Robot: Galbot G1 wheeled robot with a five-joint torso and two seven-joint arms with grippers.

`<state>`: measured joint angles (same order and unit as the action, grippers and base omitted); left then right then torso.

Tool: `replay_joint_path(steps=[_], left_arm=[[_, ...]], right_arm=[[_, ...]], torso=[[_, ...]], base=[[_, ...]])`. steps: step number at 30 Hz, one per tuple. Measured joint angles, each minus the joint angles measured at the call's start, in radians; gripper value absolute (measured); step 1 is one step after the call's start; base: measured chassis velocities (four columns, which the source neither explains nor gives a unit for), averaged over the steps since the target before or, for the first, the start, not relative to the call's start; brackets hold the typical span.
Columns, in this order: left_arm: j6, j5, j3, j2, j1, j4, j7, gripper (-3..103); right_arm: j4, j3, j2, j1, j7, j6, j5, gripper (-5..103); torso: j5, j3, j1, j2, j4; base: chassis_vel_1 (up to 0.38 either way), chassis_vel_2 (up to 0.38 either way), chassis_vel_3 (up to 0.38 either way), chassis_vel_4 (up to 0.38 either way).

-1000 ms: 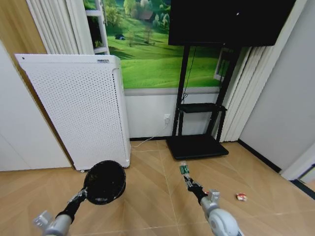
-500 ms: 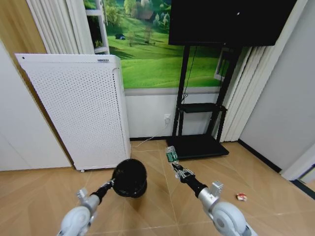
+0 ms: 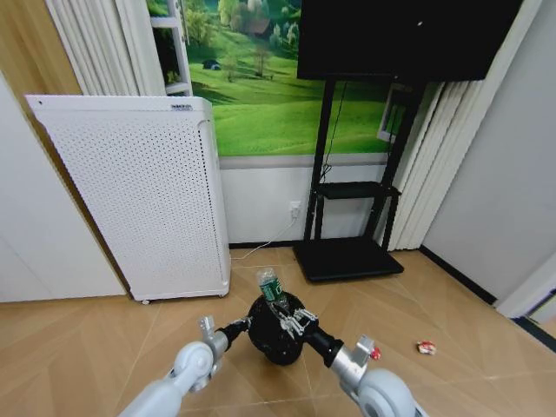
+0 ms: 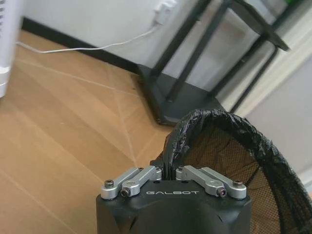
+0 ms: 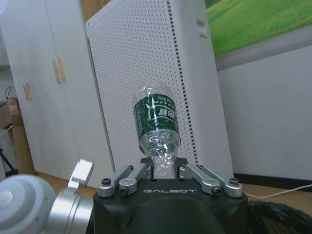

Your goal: Pick up the trash bin and place the garbage on the floor into it.

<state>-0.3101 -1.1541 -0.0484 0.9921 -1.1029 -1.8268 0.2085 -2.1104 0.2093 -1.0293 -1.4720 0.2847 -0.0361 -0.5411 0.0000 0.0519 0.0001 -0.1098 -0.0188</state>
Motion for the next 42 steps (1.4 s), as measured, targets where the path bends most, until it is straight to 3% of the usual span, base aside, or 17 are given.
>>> replay_joint_path(steps=[7,13,21,22,25,29,32,36,38,42], left_arm=[[-0.012,0.036,0.039,-0.040,-0.096,-0.108,-0.007,7],[-0.012,0.054,0.093,-0.046,-0.158,-0.136,-0.009,7],[-0.011,0.021,0.148,-0.049,-0.177,-0.156,0.005,7],[-0.011,0.021,0.148,-0.049,-0.177,-0.156,0.005,7],[-0.010,0.014,0.166,-0.044,-0.202,-0.166,0.024,7],[-0.012,0.011,0.195,-0.032,-0.247,-0.181,0.041,7],[-0.028,0.009,0.270,-0.003,-0.311,-0.205,0.104,7],[-0.040,-0.005,0.358,0.023,-0.365,-0.229,0.164,7],[-0.047,-0.027,0.470,0.058,-0.440,-0.264,0.208,7],[-0.033,-0.027,0.595,0.103,-0.532,-0.293,0.242,7]], right_arm=[[0.110,-0.042,-0.040,0.004,0.011,0.072,0.095,20],[0.129,-0.042,-0.058,0.001,0.010,0.079,0.138,18],[0.100,-0.011,-0.088,-0.046,0.004,0.080,0.152,50],[0.100,-0.011,-0.088,-0.046,0.004,0.080,0.152,50],[0.091,-0.008,-0.104,-0.065,-0.017,0.088,0.138,66],[0.087,-0.007,-0.112,-0.073,-0.034,0.095,0.134,78],[0.068,0.002,-0.124,-0.086,-0.074,0.101,0.109,93],[0.041,0.019,-0.127,-0.104,-0.114,0.074,0.092,99],[0.034,0.039,-0.125,-0.127,-0.139,0.048,0.091,100],[0.027,0.069,-0.132,-0.160,-0.166,0.004,0.070,100]], torso=[[0.0001,0.000,0.000,0.000,0.0002],[0.0000,0.000,0.000,0.000,0.0002],[-0.0001,0.000,0.000,0.000,-0.0001],[-0.0001,0.000,0.000,0.000,-0.0001],[-0.0001,0.000,0.000,0.000,-0.0002],[-0.0001,0.000,0.000,0.000,0.0002],[-0.0001,0.000,0.000,0.000,0.0000],[-0.0001,0.000,0.000,0.000,0.0001],[0.0000,0.000,0.000,0.000,0.0001],[0.0000,0.000,0.000,0.000,0.0004]], base=[[0.000,0.000,0.000,0.000],[0.000,0.000,0.000,0.000],[0.000,0.000,0.000,0.000],[0.000,0.000,0.000,0.000],[0.000,0.000,0.000,0.000],[0.000,0.000,0.000,0.000],[0.000,0.000,0.000,0.000],[0.000,0.000,0.000,0.000],[0.000,0.000,0.000,0.000],[0.000,0.000,0.000,0.000]])
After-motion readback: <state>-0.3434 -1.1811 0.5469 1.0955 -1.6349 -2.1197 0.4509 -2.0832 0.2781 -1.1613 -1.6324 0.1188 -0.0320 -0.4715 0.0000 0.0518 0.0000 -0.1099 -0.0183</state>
